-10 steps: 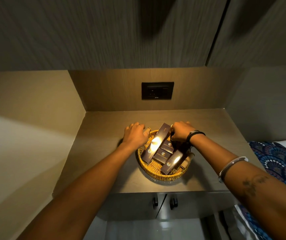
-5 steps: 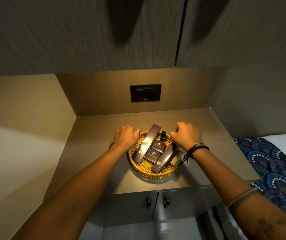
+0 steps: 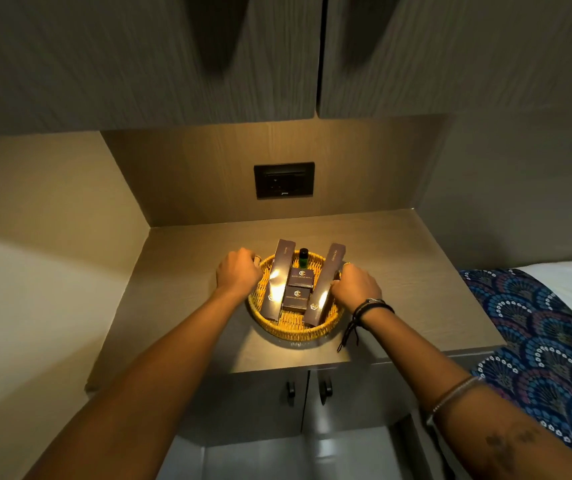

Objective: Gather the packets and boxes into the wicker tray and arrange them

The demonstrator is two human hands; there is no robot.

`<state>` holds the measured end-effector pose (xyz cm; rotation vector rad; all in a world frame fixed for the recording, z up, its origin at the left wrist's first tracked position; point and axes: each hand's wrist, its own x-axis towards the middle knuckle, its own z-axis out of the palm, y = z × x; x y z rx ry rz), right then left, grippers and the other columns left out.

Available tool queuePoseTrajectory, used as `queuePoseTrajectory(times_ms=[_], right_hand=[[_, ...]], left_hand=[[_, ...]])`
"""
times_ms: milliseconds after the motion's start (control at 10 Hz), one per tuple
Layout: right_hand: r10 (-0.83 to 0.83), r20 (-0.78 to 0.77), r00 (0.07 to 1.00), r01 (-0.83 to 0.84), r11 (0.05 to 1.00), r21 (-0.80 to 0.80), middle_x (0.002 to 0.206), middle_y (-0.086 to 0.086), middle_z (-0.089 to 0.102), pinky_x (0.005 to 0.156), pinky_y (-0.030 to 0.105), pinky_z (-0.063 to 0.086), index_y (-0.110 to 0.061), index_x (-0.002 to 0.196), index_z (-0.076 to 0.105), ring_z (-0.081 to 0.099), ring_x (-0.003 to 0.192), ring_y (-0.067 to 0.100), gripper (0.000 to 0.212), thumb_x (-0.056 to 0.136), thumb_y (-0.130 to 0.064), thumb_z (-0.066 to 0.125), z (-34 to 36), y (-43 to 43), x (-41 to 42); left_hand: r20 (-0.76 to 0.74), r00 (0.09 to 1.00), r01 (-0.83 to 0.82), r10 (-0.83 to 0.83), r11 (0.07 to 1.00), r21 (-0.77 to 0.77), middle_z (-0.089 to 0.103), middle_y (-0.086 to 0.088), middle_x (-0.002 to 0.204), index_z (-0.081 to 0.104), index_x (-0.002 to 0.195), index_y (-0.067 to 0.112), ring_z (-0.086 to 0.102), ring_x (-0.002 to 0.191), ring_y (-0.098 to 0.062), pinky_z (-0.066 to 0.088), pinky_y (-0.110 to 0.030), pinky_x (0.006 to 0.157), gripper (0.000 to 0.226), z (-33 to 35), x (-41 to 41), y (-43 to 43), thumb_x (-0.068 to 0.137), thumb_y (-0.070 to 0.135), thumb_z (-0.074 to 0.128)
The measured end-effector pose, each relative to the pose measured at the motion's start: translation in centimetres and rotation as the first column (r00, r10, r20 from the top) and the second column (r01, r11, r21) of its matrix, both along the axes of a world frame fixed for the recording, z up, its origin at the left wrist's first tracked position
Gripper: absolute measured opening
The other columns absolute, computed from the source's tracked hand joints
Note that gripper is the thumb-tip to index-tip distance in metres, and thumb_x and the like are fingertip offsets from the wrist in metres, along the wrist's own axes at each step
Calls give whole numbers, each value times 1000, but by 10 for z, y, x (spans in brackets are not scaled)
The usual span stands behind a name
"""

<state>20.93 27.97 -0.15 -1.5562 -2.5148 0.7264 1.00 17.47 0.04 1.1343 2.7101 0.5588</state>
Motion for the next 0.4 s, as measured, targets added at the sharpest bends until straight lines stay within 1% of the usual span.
queuePoseTrajectory(times_ms=[100,200,300,400], right_hand=[[109,28,994,-109,994,14,95,10,70,74,39,56,-15,106,66,67,84,29,18,97,-22,52,3,14,-9],[170,62,983,-172,985,20,101,11,73,72,37,54,-15,115,67,68,87,30,25,98,-24,51,1,20,-11],[219,74,973,-222,975,28,96,10,70,67,36,52,-13,117,66,65,82,29,28,99,-27,50,-4,27,-8],[200,83,976,-204,978,43,98,10,69,71,38,53,-12,116,63,67,87,30,32,101,-36,47,3,26,-4]], left_hand=[[45,996,-79,77,996,33,69,-19,85,70,82,4,64,81,-39,46,-36,60,16,-1,6,-17,86,11,56],[47,992,-120,118,992,46,68,-16,79,69,78,4,64,78,-38,45,-36,58,15,-5,11,-25,85,10,57],[-16,992,-124,125,992,16,69,-19,89,69,86,4,65,84,-41,47,-37,62,19,-7,23,-26,90,13,53],[-55,986,-161,160,987,-15,69,-20,99,67,96,6,65,91,-40,50,-39,70,22,1,29,-22,95,20,51]])
